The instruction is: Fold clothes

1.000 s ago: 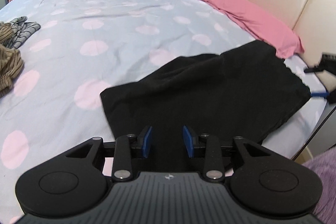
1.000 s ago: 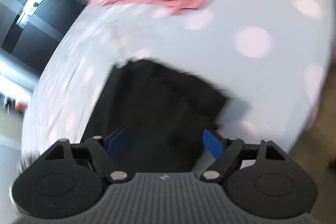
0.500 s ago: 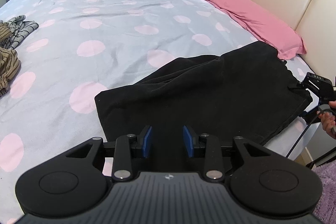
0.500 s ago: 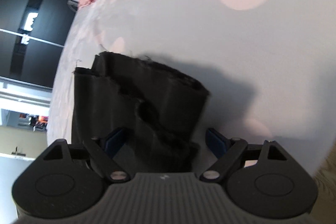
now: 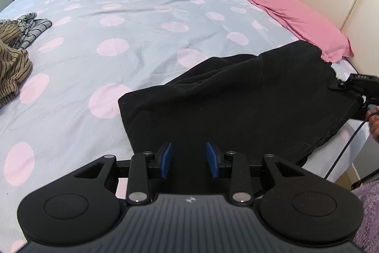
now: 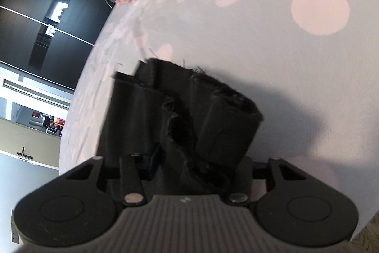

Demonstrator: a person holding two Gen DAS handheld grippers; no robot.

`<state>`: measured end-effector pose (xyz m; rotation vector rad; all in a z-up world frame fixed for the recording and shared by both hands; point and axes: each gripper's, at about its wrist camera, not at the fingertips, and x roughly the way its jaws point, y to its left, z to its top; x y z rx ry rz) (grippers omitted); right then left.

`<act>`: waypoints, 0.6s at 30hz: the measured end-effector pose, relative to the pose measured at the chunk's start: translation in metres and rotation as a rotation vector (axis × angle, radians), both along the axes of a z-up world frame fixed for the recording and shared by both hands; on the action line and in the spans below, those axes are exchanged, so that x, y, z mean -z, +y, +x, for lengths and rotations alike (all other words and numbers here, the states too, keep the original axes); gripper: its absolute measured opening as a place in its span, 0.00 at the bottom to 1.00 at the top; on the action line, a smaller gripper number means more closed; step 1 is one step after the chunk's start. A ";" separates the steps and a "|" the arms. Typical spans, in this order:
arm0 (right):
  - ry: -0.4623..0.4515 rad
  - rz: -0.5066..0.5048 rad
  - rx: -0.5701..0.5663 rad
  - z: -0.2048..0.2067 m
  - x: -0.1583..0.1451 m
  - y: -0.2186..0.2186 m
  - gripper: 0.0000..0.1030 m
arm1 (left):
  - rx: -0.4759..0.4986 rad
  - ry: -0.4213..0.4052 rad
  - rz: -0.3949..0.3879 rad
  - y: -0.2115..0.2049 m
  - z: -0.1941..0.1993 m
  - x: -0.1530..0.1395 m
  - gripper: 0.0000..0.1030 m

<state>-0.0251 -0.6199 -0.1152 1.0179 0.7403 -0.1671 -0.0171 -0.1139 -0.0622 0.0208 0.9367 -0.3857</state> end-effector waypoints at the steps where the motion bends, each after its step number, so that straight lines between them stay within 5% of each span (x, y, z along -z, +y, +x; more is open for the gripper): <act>1: -0.016 -0.011 -0.001 -0.003 -0.006 0.002 0.40 | -0.002 0.001 0.000 0.001 -0.001 0.000 0.30; 11: -0.116 -0.224 -0.072 -0.019 -0.102 0.070 0.34 | -0.043 -0.016 -0.021 0.021 -0.005 -0.005 0.30; 18: -0.200 -0.537 -0.244 -0.032 -0.169 0.183 0.33 | -0.110 -0.015 -0.056 0.044 -0.001 -0.007 0.30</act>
